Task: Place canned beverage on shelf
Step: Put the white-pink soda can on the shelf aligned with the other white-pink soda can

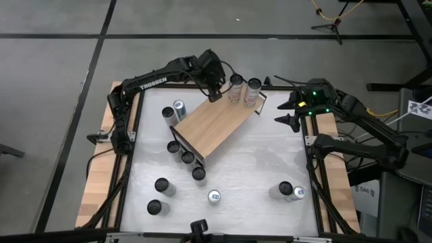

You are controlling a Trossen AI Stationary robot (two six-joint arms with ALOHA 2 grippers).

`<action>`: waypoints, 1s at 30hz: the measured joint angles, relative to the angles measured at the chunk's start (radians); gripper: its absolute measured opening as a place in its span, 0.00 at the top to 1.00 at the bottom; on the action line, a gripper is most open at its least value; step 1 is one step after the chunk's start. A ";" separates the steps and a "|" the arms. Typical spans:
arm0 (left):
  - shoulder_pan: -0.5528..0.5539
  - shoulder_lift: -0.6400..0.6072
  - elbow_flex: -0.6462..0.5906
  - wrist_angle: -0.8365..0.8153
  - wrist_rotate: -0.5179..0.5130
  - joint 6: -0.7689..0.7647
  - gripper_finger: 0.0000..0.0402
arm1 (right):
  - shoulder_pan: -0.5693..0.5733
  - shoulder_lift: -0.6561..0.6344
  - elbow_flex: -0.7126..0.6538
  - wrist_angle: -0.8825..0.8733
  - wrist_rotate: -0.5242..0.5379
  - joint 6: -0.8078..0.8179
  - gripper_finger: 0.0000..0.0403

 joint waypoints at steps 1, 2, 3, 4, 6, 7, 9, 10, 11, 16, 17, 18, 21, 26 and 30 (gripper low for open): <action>-0.003 0.000 0.000 -0.007 0.007 0.000 0.68 | 0.000 0.000 0.000 0.000 0.000 0.000 0.24; -0.006 0.000 0.000 -0.007 0.017 0.000 0.68 | 0.000 0.000 0.000 0.000 0.000 0.000 0.24; -0.010 0.000 0.000 -0.003 0.027 0.000 0.68 | 0.000 0.000 0.000 0.000 0.000 0.000 0.24; -0.014 0.000 0.000 0.005 0.034 0.000 0.68 | 0.000 0.000 0.000 0.000 0.000 0.000 0.24; -0.022 0.000 0.000 0.030 0.044 -0.001 0.68 | 0.000 0.000 0.000 0.000 0.000 0.000 0.24; -0.026 0.000 0.000 0.037 0.045 -0.001 0.68 | 0.000 0.000 0.000 0.000 0.000 0.000 0.24; -0.036 0.005 0.000 0.052 0.046 -0.002 0.68 | 0.000 0.000 0.000 0.000 0.000 0.000 0.24; -0.041 0.007 0.000 0.059 0.046 -0.002 0.68 | 0.000 0.000 0.000 0.000 0.000 0.000 0.24; -0.044 0.008 0.000 0.059 0.046 -0.002 0.68 | 0.000 0.000 0.000 0.000 0.000 0.000 0.24; -0.057 0.021 0.001 0.091 0.047 -0.002 0.68 | 0.000 0.000 0.000 0.000 0.000 0.000 0.24; -0.057 0.024 0.000 0.102 0.047 -0.002 0.68 | 0.000 0.000 0.000 0.000 0.000 0.000 0.24; -0.057 0.028 0.000 0.116 0.047 -0.002 0.68 | 0.000 0.000 0.000 0.000 0.000 0.000 0.24; -0.057 0.032 0.000 0.144 0.046 -0.002 0.68 | 0.000 0.000 0.000 0.000 0.000 0.000 0.24; -0.056 0.040 0.000 0.180 0.048 -0.001 0.68 | 0.000 0.000 0.000 0.000 0.000 0.000 0.24; -0.056 0.040 0.000 0.208 0.049 0.000 0.68 | 0.000 0.000 0.000 0.000 0.000 0.000 0.24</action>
